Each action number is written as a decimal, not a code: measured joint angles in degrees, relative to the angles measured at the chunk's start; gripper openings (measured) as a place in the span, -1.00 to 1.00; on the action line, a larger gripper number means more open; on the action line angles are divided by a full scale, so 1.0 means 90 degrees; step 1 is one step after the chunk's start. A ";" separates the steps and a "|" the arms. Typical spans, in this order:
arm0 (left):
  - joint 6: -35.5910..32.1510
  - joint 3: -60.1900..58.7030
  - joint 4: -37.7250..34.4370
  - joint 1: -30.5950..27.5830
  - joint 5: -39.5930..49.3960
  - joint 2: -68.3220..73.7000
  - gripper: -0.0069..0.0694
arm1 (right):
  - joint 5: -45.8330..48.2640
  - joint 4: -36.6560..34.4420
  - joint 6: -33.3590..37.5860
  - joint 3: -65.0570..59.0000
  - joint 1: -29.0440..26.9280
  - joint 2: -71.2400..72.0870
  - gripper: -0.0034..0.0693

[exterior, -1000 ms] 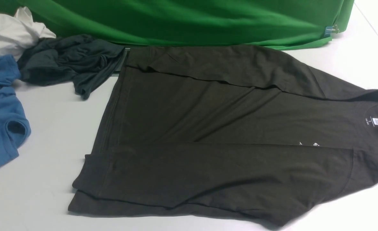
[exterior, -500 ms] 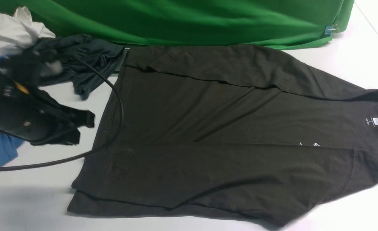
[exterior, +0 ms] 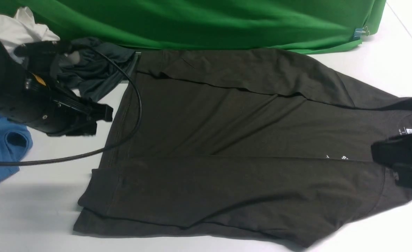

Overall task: Fold a long-sleeved shirt on a white desktop.
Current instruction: 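Grasp the left edge of the dark T-shirt lying flat on the table, then fold the left side of the black T-shirt inward over its body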

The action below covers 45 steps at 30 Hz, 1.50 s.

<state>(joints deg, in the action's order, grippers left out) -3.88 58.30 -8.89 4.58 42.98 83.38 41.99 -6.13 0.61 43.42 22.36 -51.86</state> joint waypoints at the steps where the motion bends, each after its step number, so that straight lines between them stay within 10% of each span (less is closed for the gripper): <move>1: -0.0181 0.0053 -0.0068 0.0000 0.0154 0.0069 -0.71 | 0.0024 0.0000 0.0000 0.0000 0.0000 -0.0016 -0.25; 7: -0.3770 0.0169 -0.0486 0.0000 0.0437 0.0773 -0.53 | 0.0018 0.0000 0.0153 0.0000 0.0000 -0.0039 -0.25; 17: -0.5505 0.0216 -0.0377 0.0000 -0.0184 0.1450 0.38 | 0.0004 0.0000 0.0167 0.0000 0.0000 -0.0039 -0.25; 23: -0.6146 0.0216 -0.0593 0.0000 -0.0116 0.2059 0.58 | 0.0004 0.0000 0.0167 0.0000 0.0000 -0.0039 -0.25; 29: -0.6371 0.0221 -0.0882 0.0000 -0.0062 0.2352 0.35 | 0.0004 0.0000 0.0167 0.0000 0.0000 -0.0039 -0.25; 38: -0.6376 0.0793 -0.0937 0.0000 0.0903 0.2352 -0.59 | 0.0004 0.0000 0.0167 0.0000 0.0000 -0.0039 -0.25; 45: -0.6376 0.1498 -0.0994 0.0000 0.1595 0.2352 -0.65 | 0.0004 0.0000 0.0167 0.0000 0.0000 -0.0039 -0.25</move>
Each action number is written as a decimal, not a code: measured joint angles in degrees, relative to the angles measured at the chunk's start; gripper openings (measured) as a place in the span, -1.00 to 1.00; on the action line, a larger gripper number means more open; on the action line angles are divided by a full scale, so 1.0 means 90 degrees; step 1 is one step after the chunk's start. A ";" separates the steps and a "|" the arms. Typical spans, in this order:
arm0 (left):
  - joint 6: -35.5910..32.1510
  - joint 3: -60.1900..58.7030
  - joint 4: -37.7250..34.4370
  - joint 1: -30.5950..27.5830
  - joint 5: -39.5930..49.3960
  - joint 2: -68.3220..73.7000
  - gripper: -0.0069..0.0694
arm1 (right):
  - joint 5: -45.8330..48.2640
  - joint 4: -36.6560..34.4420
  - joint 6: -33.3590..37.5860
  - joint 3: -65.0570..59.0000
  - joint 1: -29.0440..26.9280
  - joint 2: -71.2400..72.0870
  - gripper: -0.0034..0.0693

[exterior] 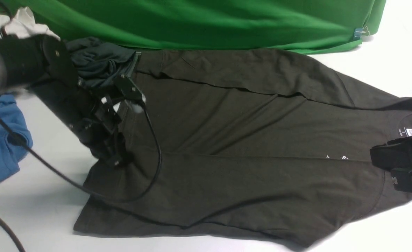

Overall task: Fold a long-sleeved shirt on a white desktop.
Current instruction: 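Fold the left side of the black T-shirt inward over its body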

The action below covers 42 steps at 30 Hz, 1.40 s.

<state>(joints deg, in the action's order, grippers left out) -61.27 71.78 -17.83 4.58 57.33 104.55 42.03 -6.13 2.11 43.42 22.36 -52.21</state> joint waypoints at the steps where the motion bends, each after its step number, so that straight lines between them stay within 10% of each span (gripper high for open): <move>1: 0.0010 0.0157 0.0000 0.0000 0.0094 0.0005 -0.65 | 0.0000 0.0000 0.0000 0.0000 0.0000 0.0000 -0.25; 23: 0.0986 0.1430 0.0079 0.0000 -0.1829 0.1202 -0.57 | -0.0058 0.0000 0.0000 0.0000 0.0000 0.0000 -0.25; 29: 0.2002 0.1430 0.0663 0.0130 -0.1794 0.1227 0.00 | -0.0114 0.0000 -0.0185 0.0000 0.0000 0.0000 -0.25; 35: 0.4808 0.1790 0.1365 0.0186 -0.2383 0.0978 0.89 | -0.0164 -0.0068 -0.0374 0.0000 0.0000 0.0000 -0.25; 42: 0.5909 0.3007 0.0452 -0.0177 -0.1999 0.1361 1.00 | -0.0176 -0.0850 -0.0318 0.0044 0.0000 -0.0071 -0.25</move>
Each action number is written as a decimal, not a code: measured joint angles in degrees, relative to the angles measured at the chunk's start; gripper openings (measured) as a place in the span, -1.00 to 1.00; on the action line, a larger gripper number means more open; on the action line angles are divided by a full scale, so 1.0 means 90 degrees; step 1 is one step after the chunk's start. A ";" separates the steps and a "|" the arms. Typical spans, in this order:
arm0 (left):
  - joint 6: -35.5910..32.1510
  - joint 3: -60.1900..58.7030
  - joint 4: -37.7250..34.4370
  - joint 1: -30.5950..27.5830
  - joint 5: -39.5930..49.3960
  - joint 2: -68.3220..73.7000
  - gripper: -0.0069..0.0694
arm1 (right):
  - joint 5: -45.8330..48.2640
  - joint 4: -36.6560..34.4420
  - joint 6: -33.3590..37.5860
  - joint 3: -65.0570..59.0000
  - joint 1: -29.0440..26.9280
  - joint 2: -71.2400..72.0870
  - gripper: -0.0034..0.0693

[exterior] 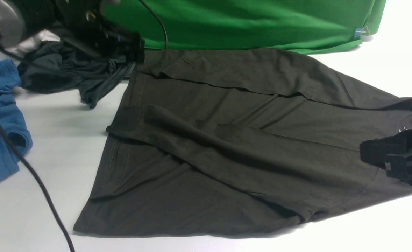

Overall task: Fold a long-sleeved shirt on a white desktop.
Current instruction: 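Fold the left side of the black T-shirt inward over its body, then grab the top left corner of the dark shirt with the left gripper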

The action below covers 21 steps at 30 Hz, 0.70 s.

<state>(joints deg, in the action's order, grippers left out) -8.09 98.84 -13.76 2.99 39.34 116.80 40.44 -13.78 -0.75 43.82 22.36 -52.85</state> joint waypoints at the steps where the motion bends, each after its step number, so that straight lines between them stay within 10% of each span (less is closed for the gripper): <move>1: 0.0061 0.0388 -0.0407 -0.0100 0.0300 0.0245 1.00 | 0.0014 -0.0132 0.0083 0.0107 0.0000 -0.0140 -0.25; 11: 0.0133 0.1826 -0.2319 -0.0167 0.1376 0.1861 1.00 | -0.0033 -0.0210 0.0311 0.0968 0.0000 -0.1074 -0.25; 21: 0.0261 0.2050 -0.3763 -0.0167 0.0086 0.2585 0.94 | -0.0267 -0.0228 0.0491 0.1171 0.0000 -0.1168 -0.25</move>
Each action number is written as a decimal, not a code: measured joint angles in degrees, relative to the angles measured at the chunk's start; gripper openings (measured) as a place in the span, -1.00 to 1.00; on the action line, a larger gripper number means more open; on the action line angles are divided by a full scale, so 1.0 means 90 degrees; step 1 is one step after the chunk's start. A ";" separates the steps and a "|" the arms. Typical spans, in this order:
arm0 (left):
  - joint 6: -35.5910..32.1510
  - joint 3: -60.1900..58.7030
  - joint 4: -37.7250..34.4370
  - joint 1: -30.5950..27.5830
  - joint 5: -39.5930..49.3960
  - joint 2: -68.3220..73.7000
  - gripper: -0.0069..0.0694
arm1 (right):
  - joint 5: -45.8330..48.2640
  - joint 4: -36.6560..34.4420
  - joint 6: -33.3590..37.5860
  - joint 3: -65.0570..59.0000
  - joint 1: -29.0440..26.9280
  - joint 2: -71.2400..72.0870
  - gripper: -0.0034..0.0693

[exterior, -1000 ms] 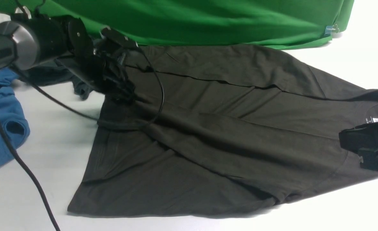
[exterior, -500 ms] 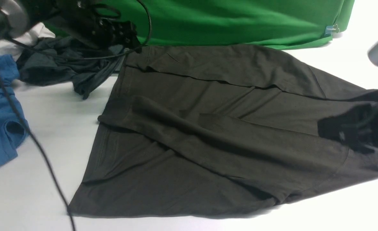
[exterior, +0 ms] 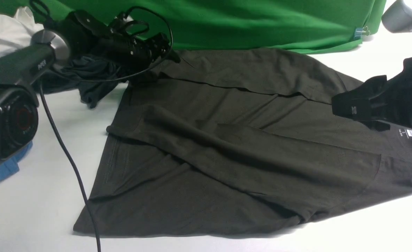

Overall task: Fold a long-sleeved shirt on a white desktop.
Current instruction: 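Grab the top left corner of the dark shirt with the left gripper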

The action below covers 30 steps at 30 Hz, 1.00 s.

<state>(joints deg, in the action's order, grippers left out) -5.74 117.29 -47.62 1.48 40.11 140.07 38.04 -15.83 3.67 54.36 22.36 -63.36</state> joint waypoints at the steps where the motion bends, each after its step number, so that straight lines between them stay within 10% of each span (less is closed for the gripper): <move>1: -0.0034 0.0000 -0.0205 0.0000 -0.0116 0.0059 0.92 | 0.0000 0.0000 0.0006 0.0000 0.0000 0.0000 -0.25; 18: -0.0213 0.0006 -0.0562 -0.0006 -0.0546 0.0255 0.41 | -0.0032 -0.0006 0.0018 0.0000 0.0000 0.0000 -0.25; 30: -0.0227 0.0006 -0.0664 -0.0006 -0.0806 0.0312 -0.35 | -0.0100 -0.0006 0.0023 0.0000 0.0000 0.0000 -0.25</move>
<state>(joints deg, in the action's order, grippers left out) -7.78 117.34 -53.59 1.43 32.86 142.88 37.14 -15.88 3.88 54.36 22.36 -63.36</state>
